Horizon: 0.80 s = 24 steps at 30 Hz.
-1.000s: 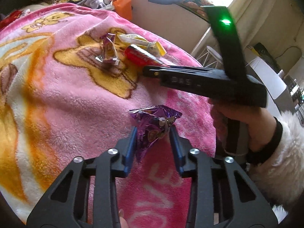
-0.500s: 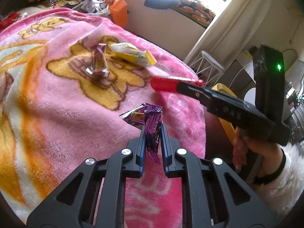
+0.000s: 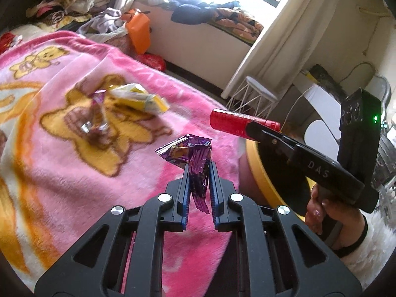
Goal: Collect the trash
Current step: 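Carry the red can and purple wrapper over the yellow-rimmed bin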
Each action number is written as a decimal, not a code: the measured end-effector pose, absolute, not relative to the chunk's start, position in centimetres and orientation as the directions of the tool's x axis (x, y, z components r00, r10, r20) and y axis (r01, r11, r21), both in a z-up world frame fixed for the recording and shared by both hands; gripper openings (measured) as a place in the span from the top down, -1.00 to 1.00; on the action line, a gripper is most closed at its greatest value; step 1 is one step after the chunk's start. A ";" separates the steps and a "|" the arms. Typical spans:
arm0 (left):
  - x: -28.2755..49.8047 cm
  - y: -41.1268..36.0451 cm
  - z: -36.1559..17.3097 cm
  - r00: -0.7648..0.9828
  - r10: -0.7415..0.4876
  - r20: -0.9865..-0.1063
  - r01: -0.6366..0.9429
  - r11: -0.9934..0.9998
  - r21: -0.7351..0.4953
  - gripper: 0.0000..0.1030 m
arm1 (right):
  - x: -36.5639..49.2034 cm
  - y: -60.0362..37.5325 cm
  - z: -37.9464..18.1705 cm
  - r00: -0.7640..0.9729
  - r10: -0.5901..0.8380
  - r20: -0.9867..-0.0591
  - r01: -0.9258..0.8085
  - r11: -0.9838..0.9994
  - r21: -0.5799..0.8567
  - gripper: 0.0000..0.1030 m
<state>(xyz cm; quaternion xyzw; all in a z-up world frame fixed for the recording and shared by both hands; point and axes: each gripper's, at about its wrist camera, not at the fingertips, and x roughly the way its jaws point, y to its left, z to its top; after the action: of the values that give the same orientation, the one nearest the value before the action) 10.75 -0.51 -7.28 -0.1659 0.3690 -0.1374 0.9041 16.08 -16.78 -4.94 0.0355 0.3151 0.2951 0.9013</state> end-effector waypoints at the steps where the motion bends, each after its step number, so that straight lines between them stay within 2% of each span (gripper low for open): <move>1: 10.8 -0.8 -7.1 0.692 -0.376 -0.617 0.134 0.906 -0.402 0.81 | 15.9 -17.2 -4.7 0.635 0.551 -0.542 -0.504 0.827 0.251 0.39; 24: 12.0 -6.2 -4.4 0.692 -0.444 -0.569 0.249 0.887 -0.390 0.81 | 14.0 -25.7 -4.0 0.740 0.454 -0.496 -0.345 0.889 0.300 0.39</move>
<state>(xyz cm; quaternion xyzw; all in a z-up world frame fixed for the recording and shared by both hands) 11.98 -6.24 -4.44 -0.1423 0.3432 -0.1908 0.9086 14.02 -25.66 -4.03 0.0947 0.2890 0.2153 0.9280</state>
